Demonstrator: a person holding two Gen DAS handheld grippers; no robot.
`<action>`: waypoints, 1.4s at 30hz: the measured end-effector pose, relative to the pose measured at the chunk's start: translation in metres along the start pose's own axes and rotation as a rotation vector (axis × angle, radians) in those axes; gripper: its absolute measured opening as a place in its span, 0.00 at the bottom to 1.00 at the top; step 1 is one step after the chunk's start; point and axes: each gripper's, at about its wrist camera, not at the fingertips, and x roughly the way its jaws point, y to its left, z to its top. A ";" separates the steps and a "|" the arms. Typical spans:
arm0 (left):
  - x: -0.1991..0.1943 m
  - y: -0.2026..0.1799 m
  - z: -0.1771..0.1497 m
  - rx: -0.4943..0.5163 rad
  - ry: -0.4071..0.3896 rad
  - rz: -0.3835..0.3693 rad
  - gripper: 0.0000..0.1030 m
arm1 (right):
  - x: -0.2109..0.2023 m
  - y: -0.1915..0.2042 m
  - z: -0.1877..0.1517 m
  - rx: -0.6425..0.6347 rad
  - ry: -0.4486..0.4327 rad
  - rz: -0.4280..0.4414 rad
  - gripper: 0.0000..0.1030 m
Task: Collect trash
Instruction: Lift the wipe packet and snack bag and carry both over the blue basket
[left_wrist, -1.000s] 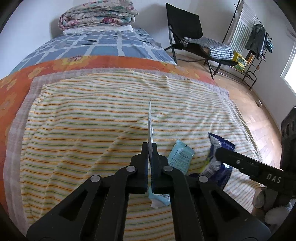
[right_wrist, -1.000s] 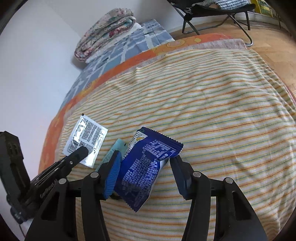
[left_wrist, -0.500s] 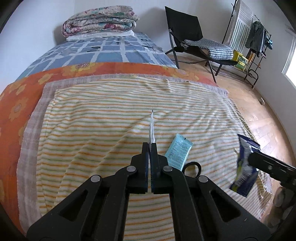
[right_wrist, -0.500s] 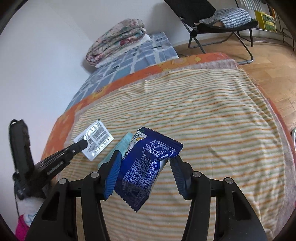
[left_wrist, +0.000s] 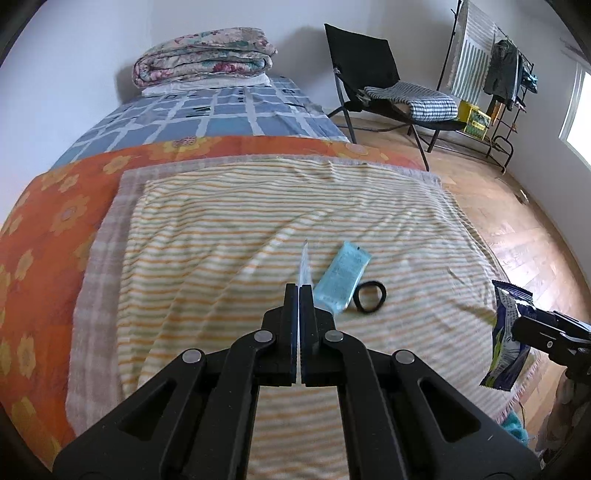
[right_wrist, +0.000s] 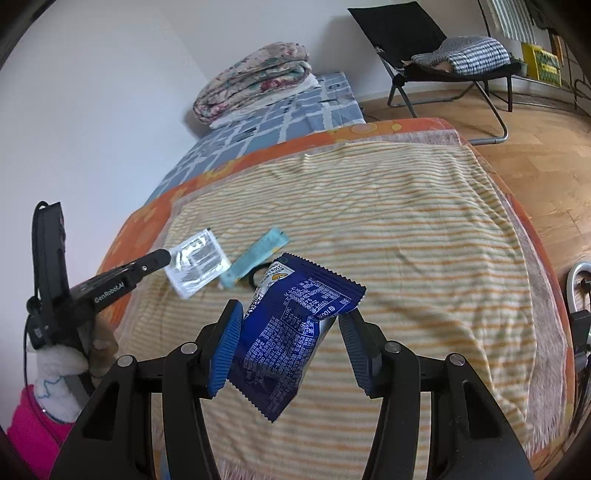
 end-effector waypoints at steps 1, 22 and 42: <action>-0.002 0.001 -0.001 0.008 -0.001 0.005 0.00 | -0.004 0.002 -0.003 -0.008 -0.003 0.001 0.51; 0.089 0.006 -0.016 0.043 0.242 0.088 0.69 | -0.012 -0.012 -0.044 0.013 0.064 0.003 0.51; 0.023 0.017 -0.030 0.035 0.162 0.065 0.48 | -0.028 0.010 -0.055 -0.032 0.053 0.020 0.51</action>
